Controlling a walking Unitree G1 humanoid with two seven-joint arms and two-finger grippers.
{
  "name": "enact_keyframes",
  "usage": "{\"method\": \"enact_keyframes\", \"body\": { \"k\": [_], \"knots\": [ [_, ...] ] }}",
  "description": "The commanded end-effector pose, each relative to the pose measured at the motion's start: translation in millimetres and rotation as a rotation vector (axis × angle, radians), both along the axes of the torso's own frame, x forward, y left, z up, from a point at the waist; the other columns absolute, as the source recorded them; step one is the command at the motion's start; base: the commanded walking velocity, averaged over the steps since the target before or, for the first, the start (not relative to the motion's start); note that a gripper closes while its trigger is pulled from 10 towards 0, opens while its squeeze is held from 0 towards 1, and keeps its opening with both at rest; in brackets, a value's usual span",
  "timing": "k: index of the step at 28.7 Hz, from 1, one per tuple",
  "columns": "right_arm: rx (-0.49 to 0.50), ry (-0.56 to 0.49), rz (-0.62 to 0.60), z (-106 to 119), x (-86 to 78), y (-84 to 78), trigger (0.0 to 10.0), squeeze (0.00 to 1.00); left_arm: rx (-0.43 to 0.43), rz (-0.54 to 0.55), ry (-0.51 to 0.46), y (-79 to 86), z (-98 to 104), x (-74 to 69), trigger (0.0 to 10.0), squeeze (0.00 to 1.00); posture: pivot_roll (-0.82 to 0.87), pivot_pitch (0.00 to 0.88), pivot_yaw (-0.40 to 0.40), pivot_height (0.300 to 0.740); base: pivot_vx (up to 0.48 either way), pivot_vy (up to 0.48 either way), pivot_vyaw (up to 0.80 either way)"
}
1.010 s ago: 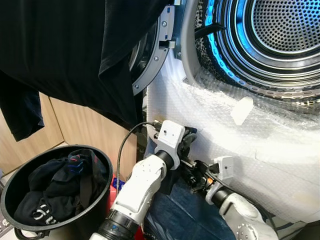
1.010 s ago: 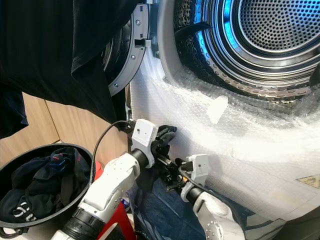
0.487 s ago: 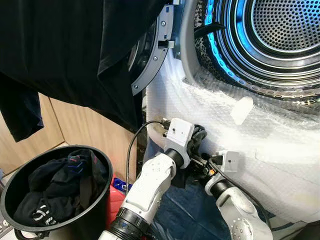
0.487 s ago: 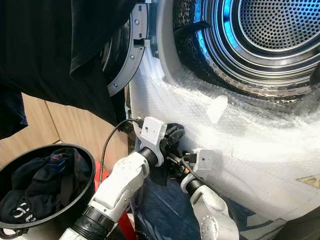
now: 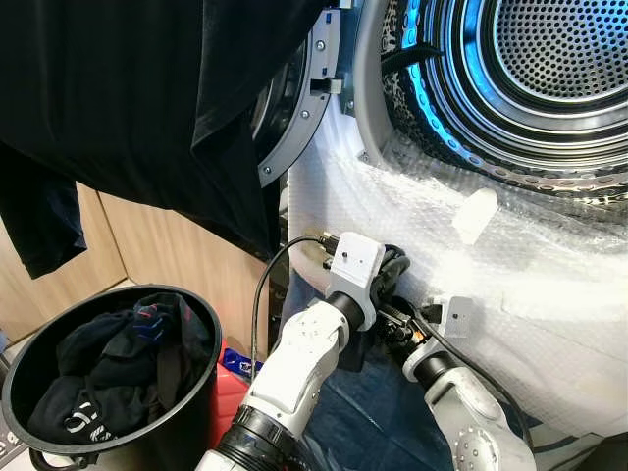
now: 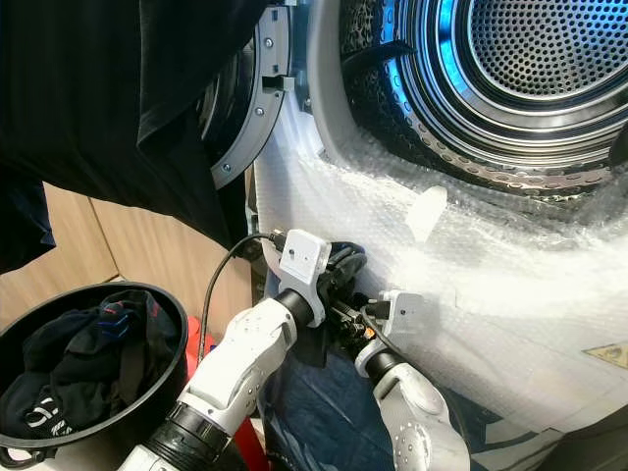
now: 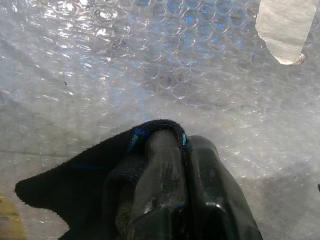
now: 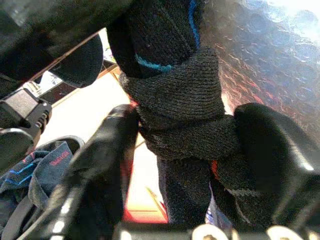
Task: Clothes washing
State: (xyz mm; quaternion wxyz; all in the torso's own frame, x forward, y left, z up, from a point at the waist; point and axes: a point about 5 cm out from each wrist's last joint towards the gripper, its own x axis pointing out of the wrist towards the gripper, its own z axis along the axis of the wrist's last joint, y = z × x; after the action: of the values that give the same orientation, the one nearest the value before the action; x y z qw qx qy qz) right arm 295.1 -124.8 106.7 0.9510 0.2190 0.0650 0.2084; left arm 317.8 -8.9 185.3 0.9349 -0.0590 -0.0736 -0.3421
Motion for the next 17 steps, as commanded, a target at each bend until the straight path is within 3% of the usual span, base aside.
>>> {"method": "enact_keyframes", "body": {
  "k": [1,17],
  "knots": [
    [0.012,0.007,-0.01,-0.6,1.1,-2.6,0.0,0.0,-0.003,-0.01,-0.034,-7.1,8.2,-0.2,10.0,0.0,0.04,0.0,-0.044,0.74,0.0,0.0,0.0],
    [0.001,0.015,0.02,-2.5,3.1,-2.7,0.0,0.0,-0.012,0.003,-0.044,-5.5,10.1,0.2,10.0,0.0,0.06,0.0,-0.061,0.74,0.0,0.0,0.0]
  ]
}}
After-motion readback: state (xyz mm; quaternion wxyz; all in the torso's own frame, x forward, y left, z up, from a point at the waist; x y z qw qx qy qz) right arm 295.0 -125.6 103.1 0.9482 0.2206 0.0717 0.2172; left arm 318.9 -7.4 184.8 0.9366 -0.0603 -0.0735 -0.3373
